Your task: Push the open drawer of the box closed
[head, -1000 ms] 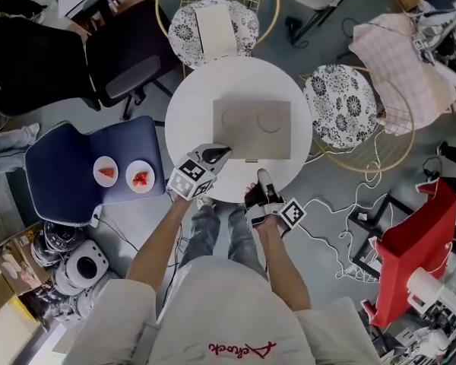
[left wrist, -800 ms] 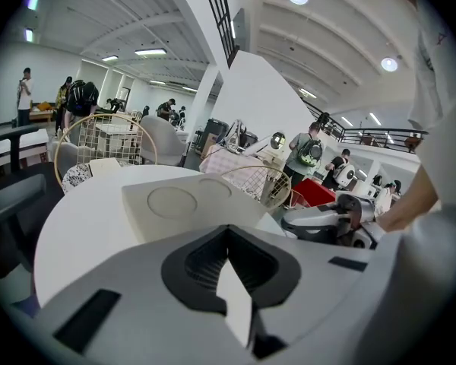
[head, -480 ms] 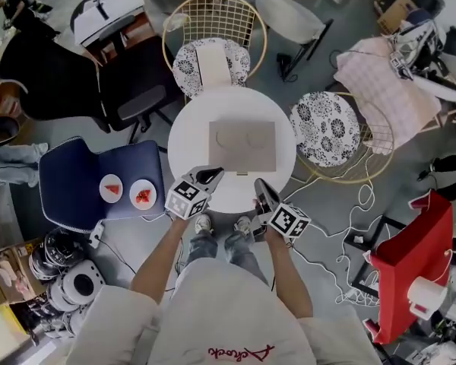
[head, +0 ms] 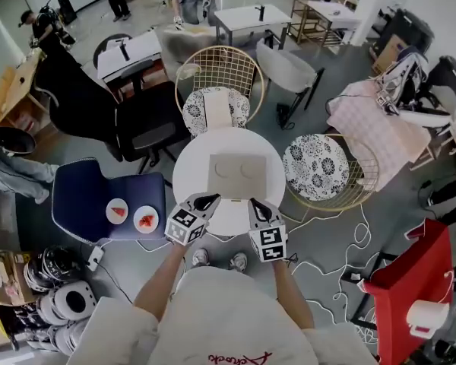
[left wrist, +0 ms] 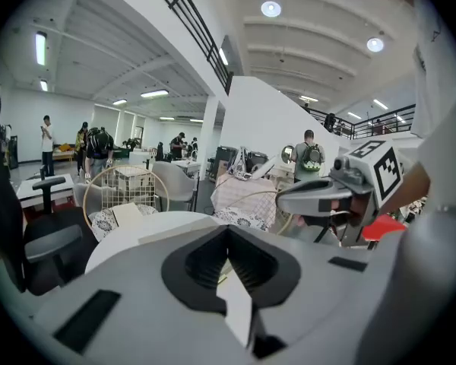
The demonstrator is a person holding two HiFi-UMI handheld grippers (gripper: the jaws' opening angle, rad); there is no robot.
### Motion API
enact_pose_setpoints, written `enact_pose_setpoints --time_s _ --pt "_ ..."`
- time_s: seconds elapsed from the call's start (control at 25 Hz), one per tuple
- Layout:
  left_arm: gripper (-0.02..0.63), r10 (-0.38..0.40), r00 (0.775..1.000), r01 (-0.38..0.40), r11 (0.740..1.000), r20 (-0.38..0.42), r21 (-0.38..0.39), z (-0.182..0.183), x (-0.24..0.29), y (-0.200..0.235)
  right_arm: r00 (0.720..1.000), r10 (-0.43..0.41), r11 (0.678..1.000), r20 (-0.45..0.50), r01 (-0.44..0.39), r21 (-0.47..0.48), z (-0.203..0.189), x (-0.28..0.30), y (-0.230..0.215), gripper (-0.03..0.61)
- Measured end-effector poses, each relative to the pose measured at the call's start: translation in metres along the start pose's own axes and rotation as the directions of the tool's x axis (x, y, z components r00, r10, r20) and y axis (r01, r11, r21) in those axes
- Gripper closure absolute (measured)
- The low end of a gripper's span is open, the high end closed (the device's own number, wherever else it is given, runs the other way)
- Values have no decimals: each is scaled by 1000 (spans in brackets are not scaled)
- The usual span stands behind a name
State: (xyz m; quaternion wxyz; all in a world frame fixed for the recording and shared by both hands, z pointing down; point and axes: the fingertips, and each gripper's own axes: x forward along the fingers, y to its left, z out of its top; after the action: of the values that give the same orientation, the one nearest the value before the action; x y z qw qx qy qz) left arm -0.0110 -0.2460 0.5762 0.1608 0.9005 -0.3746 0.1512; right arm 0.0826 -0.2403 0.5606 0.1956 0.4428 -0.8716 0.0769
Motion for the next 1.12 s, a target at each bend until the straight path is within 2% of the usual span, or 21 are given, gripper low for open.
enact_pose_setpoints --time_s 0.2,0.36,0.64,0.84,1.12 --pt "602 39 994 -43 998 102 45 20 -19 -24 1000 2 1000 29 -1 -26 4 -16 1 563" --pt "603 43 988 -48 998 150 29 21 -35 -48 999 30 999 38 -29 -36 8 -30 14 561" --pt "603 0 987 -4 1000 161 24 3 -64 -88 998 55 998 42 -55 -21 6 -56 59 561" --pt "601 -7 984 0 999 175 39 -14 -114 -99 998 32 999 46 -32 -8 0 -81 105 561" --pt "603 -29 979 16 998 202 65 -45 -179 -129 995 -7 999 98 2 53 -12 -134 164 563"
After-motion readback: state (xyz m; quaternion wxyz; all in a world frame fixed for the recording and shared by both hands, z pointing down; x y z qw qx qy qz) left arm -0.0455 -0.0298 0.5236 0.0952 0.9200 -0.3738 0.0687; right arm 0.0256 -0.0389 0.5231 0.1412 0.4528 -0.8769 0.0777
